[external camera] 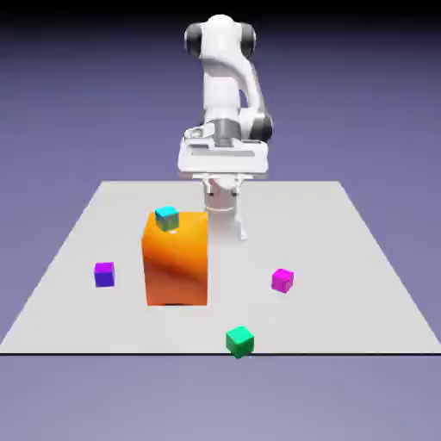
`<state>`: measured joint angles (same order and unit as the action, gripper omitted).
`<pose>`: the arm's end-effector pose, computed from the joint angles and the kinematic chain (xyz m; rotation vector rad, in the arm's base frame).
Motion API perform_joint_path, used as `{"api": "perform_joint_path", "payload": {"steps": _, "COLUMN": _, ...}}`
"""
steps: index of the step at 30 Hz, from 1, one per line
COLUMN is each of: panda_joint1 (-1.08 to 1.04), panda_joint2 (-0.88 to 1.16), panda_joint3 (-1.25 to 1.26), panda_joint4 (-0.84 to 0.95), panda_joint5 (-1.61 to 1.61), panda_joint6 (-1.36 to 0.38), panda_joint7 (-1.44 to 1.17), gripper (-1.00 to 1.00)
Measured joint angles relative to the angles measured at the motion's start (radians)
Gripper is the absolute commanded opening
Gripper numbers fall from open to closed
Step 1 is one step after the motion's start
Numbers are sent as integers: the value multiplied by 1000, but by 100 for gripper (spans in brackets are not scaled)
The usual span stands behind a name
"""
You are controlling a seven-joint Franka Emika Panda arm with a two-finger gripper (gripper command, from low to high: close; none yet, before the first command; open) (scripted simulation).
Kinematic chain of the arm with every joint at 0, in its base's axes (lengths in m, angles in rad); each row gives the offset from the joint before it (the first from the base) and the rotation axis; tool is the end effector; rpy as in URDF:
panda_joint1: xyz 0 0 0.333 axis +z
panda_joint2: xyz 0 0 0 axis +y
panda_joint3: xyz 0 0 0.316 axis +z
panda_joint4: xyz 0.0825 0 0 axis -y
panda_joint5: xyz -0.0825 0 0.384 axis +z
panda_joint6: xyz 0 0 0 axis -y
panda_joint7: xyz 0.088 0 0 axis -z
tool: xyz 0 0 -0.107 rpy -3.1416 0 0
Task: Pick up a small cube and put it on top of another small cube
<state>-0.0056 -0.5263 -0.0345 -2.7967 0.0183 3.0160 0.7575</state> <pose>0.3964 -0.0173 0.4445 -2.4690 1.0687 -0.9710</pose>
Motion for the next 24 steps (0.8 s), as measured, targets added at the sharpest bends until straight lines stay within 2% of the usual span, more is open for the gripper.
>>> {"api": "perform_joint_path", "payload": {"steps": 20, "panda_joint1": -291, "panda_joint2": 725, "panda_joint3": -573, "panda_joint4": 220, "panda_joint5": 303, "panda_joint6": -348, "panda_joint7": 274, "gripper": 0}}
{"api": "perform_joint_path", "payload": {"steps": 24, "panda_joint1": -346, "panda_joint2": 791, "panda_joint3": -502, "panda_joint4": 236, "panda_joint5": 385, "panda_joint6": -305, "panda_joint7": 214, "gripper": 0}}
